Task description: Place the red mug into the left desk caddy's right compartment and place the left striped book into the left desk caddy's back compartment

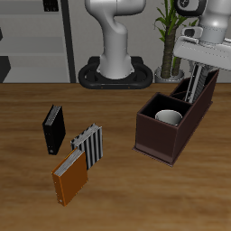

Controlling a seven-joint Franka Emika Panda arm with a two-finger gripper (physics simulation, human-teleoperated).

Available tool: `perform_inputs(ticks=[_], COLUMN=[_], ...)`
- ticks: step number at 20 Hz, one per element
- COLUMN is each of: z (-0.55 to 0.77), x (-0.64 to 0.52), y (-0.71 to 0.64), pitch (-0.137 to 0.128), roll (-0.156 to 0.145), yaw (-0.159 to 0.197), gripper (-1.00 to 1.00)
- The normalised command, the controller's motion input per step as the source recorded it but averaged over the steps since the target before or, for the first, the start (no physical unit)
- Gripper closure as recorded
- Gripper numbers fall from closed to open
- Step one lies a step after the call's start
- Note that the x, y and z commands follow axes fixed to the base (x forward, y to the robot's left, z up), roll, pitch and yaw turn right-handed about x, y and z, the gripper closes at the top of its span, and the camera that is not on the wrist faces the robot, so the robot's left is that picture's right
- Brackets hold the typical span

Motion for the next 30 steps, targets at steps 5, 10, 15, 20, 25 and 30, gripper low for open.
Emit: perform_inputs(ticks=[5, 10, 15, 20, 25, 30], z=[-0.1, -0.13, -0.18, -0.12, -0.14, -0.22], x=[0.03, 0.04, 0.08, 0.05, 0.01, 0.09], y=[0.02, 0.0, -0.04, -0.04, 0.0, -0.02], pitch=[0.012, 0.016, 0.026, 0.012, 0.024, 0.04], roll=[0.01, 0.006, 0.002, -0.009, 0.002, 0.003], yaw=[0.009, 0.006, -0.005, 0.008, -0.004, 0.0], gripper=[1.0, 1.0, 1.0, 1.0, 1.0, 1.0])
